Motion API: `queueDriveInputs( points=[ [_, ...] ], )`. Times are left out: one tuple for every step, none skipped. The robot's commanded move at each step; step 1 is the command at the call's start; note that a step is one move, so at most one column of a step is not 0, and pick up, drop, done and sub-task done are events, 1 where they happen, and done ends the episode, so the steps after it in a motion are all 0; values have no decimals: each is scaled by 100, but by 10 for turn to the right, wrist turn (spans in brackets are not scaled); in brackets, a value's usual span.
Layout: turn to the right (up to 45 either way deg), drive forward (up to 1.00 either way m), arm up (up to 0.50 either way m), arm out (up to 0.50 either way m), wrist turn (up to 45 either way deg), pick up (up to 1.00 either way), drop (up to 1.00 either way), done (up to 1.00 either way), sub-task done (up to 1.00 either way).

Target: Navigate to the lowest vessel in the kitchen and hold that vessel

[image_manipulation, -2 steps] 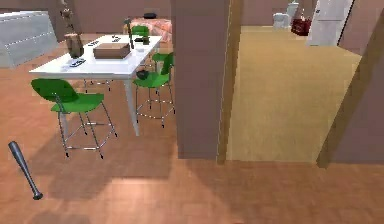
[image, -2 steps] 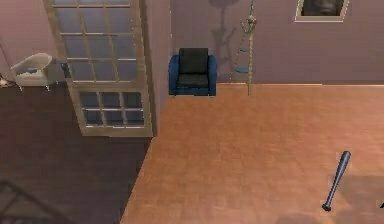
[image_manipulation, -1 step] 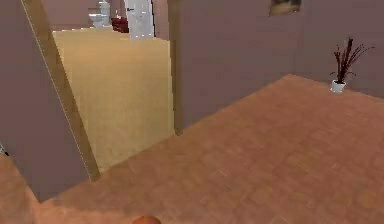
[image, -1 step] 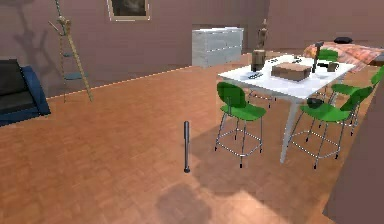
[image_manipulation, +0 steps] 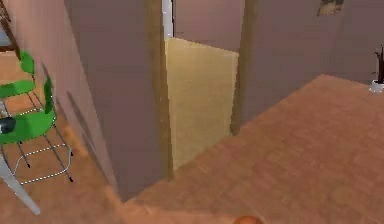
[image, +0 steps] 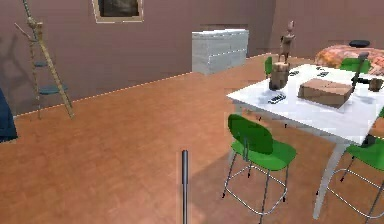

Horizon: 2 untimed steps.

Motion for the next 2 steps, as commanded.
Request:
queueDriveInputs(
  points=[
    [450,0,0,0,0,0,0,0,0],
    [360,0,0,0,0,0,0,0,0]
  ],
)
